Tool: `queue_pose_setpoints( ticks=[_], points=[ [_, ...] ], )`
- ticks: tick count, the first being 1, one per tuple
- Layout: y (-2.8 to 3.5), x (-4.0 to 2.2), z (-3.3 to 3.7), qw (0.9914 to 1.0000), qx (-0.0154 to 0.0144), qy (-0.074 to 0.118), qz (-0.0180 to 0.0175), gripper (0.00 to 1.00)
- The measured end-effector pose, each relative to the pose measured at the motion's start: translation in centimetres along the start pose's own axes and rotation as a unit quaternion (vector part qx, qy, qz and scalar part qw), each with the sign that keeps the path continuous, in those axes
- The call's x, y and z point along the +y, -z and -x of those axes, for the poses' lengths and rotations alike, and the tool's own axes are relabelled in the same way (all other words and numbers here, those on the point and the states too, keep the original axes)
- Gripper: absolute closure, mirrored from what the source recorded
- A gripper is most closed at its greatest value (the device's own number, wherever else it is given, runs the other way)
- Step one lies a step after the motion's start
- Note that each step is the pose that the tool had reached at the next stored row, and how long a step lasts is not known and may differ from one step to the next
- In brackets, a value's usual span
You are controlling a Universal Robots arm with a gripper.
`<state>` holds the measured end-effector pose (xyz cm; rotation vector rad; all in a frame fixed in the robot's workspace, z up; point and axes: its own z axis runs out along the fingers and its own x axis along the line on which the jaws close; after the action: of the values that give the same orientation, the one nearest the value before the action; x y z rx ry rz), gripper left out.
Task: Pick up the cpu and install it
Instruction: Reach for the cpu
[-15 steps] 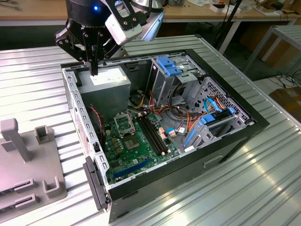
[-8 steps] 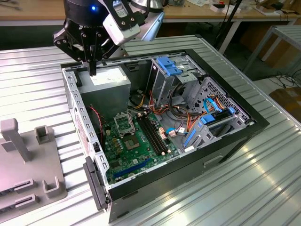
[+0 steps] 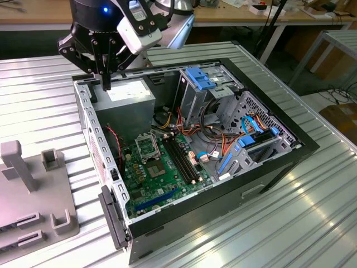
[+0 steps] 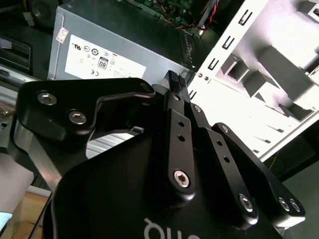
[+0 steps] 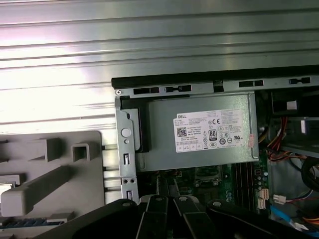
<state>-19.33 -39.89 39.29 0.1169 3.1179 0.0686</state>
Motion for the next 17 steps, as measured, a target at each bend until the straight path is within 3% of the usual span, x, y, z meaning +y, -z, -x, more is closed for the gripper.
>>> queue_pose_setpoints(
  ticks=[17],
  points=[
    [0.01, -0.06, -0.76, 1.0, 0.0, 0.0, 0.0, 0.89]
  ],
)
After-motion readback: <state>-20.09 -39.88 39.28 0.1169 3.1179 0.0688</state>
